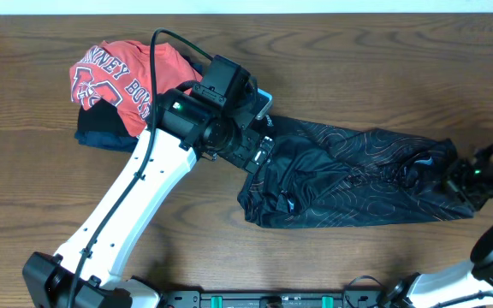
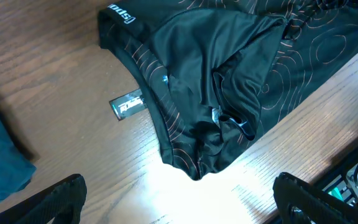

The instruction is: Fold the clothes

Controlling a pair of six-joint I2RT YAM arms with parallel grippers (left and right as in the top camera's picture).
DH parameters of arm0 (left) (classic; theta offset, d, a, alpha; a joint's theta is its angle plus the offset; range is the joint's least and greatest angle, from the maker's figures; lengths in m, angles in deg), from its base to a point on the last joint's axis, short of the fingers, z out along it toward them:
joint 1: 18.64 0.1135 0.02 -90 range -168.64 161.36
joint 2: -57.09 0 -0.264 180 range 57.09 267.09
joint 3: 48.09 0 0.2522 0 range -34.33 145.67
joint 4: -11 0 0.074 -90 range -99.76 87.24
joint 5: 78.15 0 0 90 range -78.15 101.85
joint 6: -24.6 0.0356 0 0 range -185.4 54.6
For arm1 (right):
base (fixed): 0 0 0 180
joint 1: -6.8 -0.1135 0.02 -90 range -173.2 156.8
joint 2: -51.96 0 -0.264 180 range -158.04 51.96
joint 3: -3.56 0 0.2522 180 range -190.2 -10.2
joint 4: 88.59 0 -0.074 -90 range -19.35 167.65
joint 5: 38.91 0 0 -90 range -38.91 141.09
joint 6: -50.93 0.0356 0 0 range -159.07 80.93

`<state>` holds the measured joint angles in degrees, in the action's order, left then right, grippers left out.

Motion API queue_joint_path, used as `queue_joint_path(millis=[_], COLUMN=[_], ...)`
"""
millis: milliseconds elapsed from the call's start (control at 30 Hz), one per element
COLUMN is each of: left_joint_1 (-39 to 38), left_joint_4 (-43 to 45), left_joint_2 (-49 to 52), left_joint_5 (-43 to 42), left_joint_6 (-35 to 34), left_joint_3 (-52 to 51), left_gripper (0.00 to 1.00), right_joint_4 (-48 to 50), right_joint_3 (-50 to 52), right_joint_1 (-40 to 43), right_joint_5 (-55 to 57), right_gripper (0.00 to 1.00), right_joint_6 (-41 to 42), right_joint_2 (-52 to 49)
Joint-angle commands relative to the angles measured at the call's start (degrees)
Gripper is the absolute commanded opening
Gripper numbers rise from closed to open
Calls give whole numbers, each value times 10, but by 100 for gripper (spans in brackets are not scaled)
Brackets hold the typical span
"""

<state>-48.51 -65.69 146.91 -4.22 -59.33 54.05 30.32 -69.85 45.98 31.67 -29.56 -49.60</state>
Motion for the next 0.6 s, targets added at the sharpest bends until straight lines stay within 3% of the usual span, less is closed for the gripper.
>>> queue_joint_path(millis=[0,300,567], left_joint_1=[2,2,2], left_joint_4=[-1,11,9], left_joint_2=[-1,-1,-1], left_joint_5=[7,7,7], left_joint_6=[5,5,5], left_joint_3=[7,7,7], left_gripper=[97,98,97], right_joint_4=[26,127,226], right_joint_3=[-1,27,113], right_joint_1=[18,-9,-28], right_joint_5=[-45,16,2], right_gripper=[1,1,1], right_joint_6=[11,64,117], right_joint_2=[16,10,10])
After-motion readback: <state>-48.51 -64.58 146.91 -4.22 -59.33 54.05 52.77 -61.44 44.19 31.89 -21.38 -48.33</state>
